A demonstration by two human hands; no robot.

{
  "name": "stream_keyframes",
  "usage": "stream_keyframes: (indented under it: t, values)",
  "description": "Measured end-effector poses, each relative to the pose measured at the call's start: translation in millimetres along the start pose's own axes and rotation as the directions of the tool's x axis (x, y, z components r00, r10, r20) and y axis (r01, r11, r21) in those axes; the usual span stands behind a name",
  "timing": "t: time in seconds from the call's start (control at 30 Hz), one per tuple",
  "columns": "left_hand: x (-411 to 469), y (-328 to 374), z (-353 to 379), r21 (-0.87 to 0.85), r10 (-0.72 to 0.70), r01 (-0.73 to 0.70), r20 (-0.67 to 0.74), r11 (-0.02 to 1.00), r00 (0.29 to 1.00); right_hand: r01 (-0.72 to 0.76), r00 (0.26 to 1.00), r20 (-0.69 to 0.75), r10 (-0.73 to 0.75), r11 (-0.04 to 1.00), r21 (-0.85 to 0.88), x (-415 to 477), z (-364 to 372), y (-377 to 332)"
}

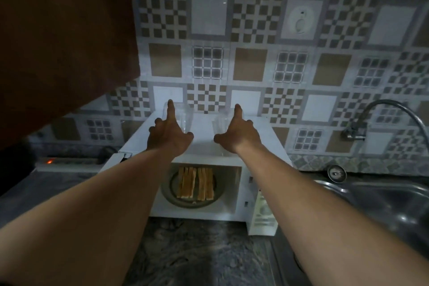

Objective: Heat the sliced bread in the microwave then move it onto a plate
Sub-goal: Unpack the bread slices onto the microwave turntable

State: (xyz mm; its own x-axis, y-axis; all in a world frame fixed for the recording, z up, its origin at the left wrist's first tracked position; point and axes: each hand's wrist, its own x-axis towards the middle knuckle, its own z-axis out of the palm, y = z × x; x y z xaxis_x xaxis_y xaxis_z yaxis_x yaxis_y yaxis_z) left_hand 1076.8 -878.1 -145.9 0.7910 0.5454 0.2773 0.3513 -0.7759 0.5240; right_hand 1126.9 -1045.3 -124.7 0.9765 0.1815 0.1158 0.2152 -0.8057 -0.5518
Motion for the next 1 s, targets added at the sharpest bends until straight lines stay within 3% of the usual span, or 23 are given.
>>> stream_keyframes:
  t: [0.23,0.53,1.0]
  values:
    - [35,-4,28,0.027,-0.041,0.04,0.072,0.999,0.997,0.054,0.998,-0.031,-0.055,0.998,-0.045,35,29,-2]
    - [50,-1,43,0.074,-0.034,0.03,0.054,0.997,0.998,0.06,0.996,-0.057,-0.064,0.996,-0.062,50,38,-1]
    - [19,6,2,0.113,-0.034,0.035,-0.008,0.993,0.999,0.044,0.998,-0.047,-0.048,0.995,-0.09,18,9,-13]
